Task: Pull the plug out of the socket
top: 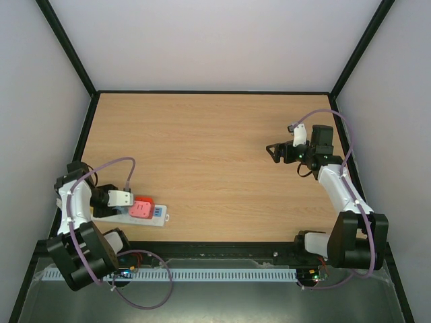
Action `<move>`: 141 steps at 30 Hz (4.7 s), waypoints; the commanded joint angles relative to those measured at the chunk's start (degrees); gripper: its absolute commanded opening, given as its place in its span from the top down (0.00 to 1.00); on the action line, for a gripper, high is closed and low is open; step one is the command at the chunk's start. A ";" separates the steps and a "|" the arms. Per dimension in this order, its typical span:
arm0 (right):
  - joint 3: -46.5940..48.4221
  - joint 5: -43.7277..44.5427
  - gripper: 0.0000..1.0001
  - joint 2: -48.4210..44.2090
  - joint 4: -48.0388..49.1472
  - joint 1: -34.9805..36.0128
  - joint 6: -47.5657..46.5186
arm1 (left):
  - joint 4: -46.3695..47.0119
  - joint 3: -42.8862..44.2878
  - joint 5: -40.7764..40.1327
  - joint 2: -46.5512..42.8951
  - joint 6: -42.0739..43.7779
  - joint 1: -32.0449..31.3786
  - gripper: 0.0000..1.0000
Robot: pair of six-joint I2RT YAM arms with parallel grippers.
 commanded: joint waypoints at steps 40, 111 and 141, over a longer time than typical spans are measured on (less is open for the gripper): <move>0.02 3.38 0.02 -2.87 -0.07 0.28 -0.43 | 31.17 8.28 4.44 22.95 -41.64 -42.27 0.76; 8.10 -23.47 0.02 2.11 0.18 2.91 -9.67 | 26.08 27.04 20.74 25.60 -66.75 -30.84 0.12; 7.52 -12.64 0.02 9.95 5.43 25.74 -22.86 | 30.44 15.50 8.49 35.77 -68.24 -38.18 0.50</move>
